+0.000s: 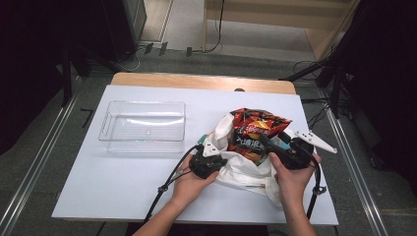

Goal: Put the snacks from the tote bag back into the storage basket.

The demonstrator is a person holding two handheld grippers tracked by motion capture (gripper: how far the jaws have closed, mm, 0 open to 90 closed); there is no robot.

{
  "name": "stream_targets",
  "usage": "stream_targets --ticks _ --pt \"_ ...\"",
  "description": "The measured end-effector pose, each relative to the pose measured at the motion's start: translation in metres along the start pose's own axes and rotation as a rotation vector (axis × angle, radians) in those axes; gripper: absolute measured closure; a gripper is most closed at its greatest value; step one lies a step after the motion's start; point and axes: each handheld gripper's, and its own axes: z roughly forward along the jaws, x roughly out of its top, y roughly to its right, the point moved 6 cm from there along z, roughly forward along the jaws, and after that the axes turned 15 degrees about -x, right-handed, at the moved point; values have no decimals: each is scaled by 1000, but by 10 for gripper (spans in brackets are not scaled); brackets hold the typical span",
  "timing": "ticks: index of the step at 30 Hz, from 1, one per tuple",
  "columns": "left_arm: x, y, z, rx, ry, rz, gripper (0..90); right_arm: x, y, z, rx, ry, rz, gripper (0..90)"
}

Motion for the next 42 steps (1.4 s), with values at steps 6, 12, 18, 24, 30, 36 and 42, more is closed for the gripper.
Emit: stream_targets --ticks 6,12,18,24,30,36,42 --pt "0 0 -1 0 2 -3 817 4 -13 12 96 -40 -39 469" --pt "0 0 -1 1 4 -1 817 2 -18 2 95 -5 -43 847" --pt "0 0 -1 -1 8 -1 817 13 -22 -18 109 100 -43 900" --pt "-1 0 -2 6 9 3 813 36 -31 -41 106 195 -40 900" --pt "0 -2 -4 -19 25 -32 785 57 -38 -60 139 248 -13 900" --pt "2 1 -19 -45 128 -18 674 56 -42 -67 153 255 -11 900" --pt "14 15 -43 -54 193 11 638 52 -45 -69 154 258 -18 900"
